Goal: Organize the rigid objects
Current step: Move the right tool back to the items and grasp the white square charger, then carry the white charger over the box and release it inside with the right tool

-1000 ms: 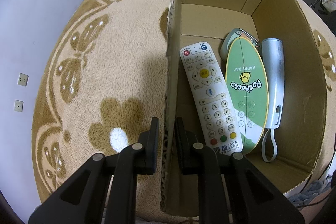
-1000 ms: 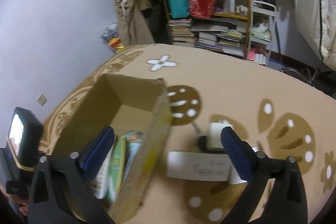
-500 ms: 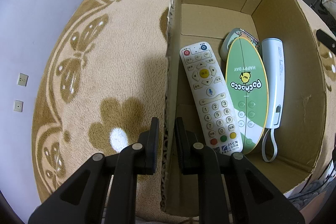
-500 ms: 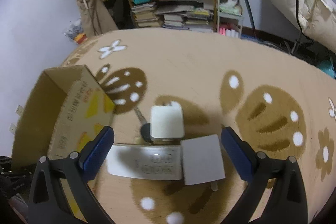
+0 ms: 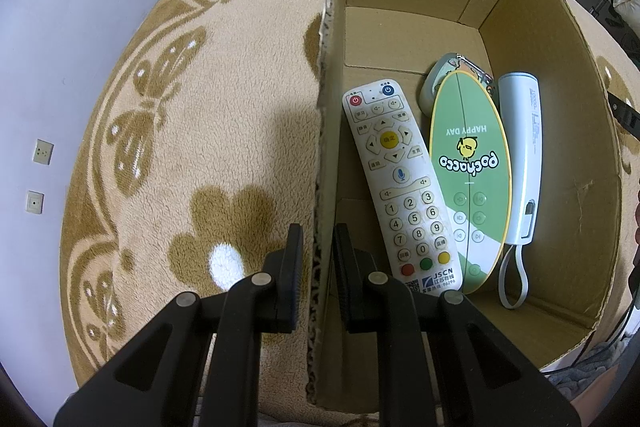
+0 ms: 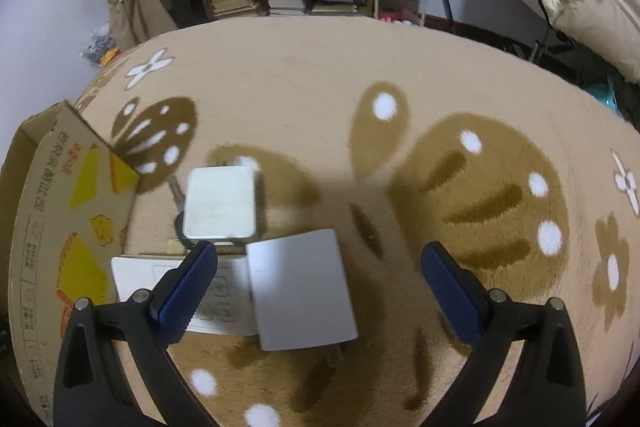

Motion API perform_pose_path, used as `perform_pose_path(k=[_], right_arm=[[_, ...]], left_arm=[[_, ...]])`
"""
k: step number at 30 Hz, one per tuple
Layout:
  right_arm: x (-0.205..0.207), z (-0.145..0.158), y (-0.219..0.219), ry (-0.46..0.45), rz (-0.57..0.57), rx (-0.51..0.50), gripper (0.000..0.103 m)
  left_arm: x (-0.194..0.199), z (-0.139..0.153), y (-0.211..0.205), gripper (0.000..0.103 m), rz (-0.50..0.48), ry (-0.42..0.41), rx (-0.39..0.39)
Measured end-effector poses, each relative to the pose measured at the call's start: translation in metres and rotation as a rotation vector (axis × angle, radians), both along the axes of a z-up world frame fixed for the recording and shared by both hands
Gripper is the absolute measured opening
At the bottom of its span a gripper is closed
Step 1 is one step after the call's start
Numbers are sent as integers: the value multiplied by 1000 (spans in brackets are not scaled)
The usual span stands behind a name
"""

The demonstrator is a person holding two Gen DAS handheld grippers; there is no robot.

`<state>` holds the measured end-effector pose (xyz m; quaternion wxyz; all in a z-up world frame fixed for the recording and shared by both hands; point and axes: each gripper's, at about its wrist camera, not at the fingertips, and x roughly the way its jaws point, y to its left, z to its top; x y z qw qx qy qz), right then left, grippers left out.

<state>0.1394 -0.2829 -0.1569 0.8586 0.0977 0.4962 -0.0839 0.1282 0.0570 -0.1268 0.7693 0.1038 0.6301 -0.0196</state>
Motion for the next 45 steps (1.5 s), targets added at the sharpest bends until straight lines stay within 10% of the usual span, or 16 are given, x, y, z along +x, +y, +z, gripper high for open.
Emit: perform_pose_path(k=[15,23,45], right_arm=[[-3,-20,-5,89,-17,-18,103],[0,-23,10,104,21,-90,56],[1,47,53,-100,97,-11,56]], left_arm=[[0,0,0,15,-1,0,1],[0,0,1,15,-1,0,0],[0,0,1,15,-2,0,0]])
